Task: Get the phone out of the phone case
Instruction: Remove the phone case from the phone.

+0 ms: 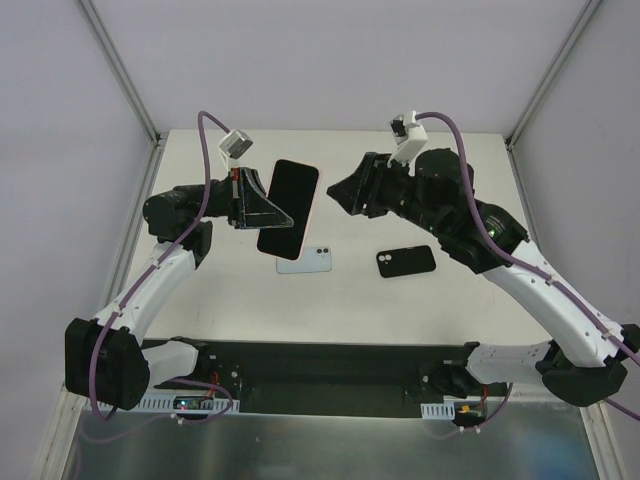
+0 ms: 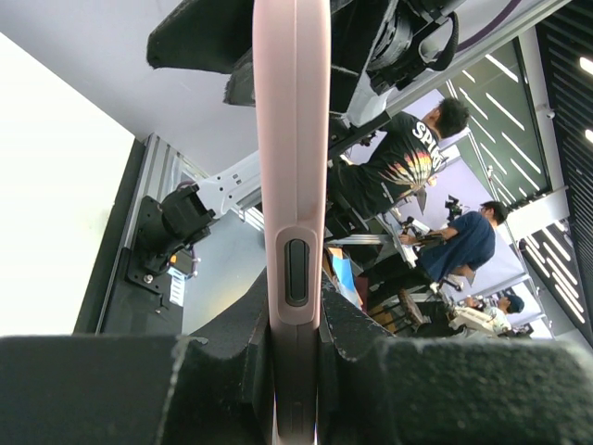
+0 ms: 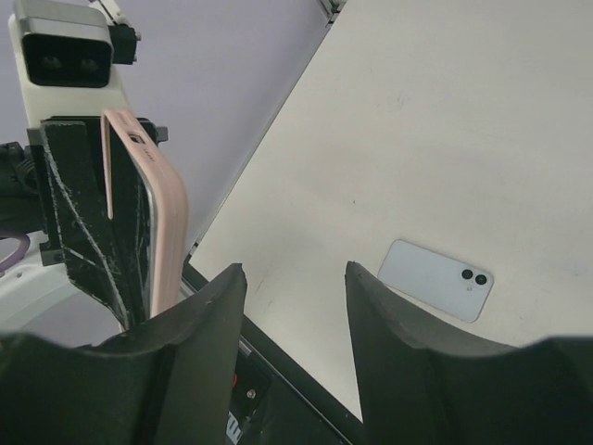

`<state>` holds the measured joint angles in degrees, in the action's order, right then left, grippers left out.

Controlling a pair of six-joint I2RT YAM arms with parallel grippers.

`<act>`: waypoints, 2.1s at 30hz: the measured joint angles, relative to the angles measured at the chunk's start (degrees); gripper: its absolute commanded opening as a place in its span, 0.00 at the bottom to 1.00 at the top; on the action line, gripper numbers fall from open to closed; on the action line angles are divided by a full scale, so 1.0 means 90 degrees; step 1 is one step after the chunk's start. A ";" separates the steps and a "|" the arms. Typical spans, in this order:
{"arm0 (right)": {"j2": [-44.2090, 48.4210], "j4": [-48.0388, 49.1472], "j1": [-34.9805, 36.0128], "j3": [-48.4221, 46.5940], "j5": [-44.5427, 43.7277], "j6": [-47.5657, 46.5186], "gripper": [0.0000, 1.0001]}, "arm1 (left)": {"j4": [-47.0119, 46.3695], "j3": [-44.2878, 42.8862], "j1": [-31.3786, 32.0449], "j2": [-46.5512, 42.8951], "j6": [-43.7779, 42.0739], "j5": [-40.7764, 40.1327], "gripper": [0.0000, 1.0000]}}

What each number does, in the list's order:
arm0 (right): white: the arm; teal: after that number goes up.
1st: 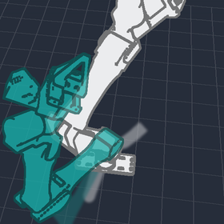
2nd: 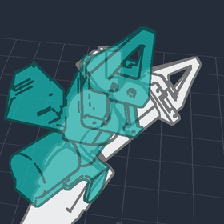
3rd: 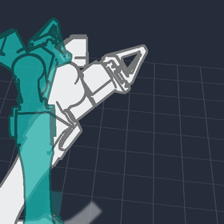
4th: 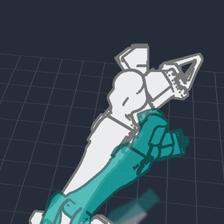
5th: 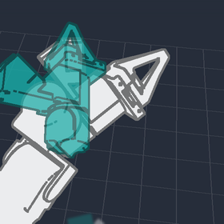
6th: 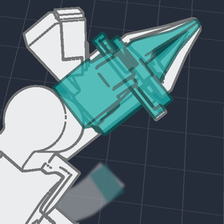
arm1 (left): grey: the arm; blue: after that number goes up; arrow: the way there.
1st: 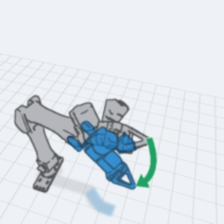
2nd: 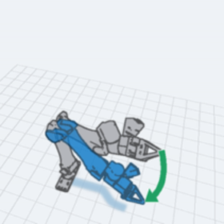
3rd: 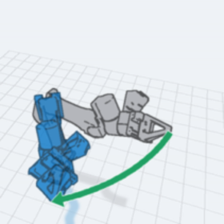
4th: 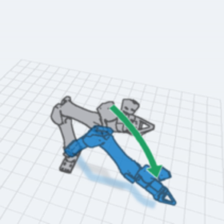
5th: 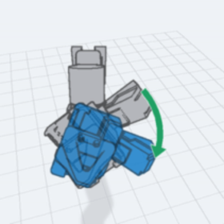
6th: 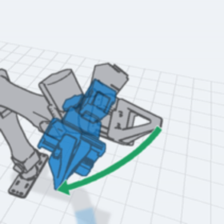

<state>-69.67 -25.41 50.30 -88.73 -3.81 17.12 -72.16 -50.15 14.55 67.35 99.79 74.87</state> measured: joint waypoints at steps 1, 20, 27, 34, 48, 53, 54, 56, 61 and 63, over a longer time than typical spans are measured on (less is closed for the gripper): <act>-0.0022 -0.0024 0.0022 -0.0049 -0.0002 -0.0032 0.50 | 0.0000 0.0007 0.0000 0.0000 -0.0002 0.0000 0.00; -0.0012 -0.0070 0.0000 0.0318 -0.0391 -0.0019 0.52 | 0.0041 0.1307 0.0002 0.0265 -0.0517 0.0359 0.00; -0.0032 -0.0083 -0.0027 0.0444 -0.0389 0.0102 0.52 | 0.0041 0.1307 0.0002 0.0265 -0.0517 0.0362 0.00; -0.0097 -0.0080 -0.0027 0.0444 -0.0376 0.0153 0.52 | 0.0041 0.1304 0.0002 0.0265 -0.0515 0.0364 0.00; -0.0338 -0.0063 -0.0029 0.0425 -0.0323 0.0189 0.52 | 0.0058 0.1290 0.0000 0.0214 -0.0510 0.0369 0.00; -0.0393 -0.0104 -0.0039 0.0347 -0.0340 0.0187 0.52 | 0.0109 0.1241 -0.0002 0.0211 -0.0481 0.0367 0.00; -0.0425 -0.0126 -0.0039 0.0308 -0.0350 0.0187 0.52 | 0.0121 0.1229 -0.0005 0.0209 -0.0476 0.0367 0.00; -0.0491 -0.0170 -0.0039 0.0231 -0.0369 0.0187 0.52 | 0.0170 0.1185 -0.0044 0.0204 -0.0461 0.0372 0.00; -0.0653 -0.0236 -0.0056 0.0109 -0.0432 0.0185 0.52 | 0.0282 0.1100 -0.0085 0.0192 -0.0415 0.0393 0.00; -0.0704 -0.0272 -0.0063 0.0097 -0.0444 0.0185 0.52 | 0.0357 0.1064 -0.0087 0.0189 -0.0408 0.0410 0.00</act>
<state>-76.01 -27.86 49.74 -87.85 -7.81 18.79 -68.95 -40.58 13.76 69.06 96.12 78.56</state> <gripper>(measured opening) 0.522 0.139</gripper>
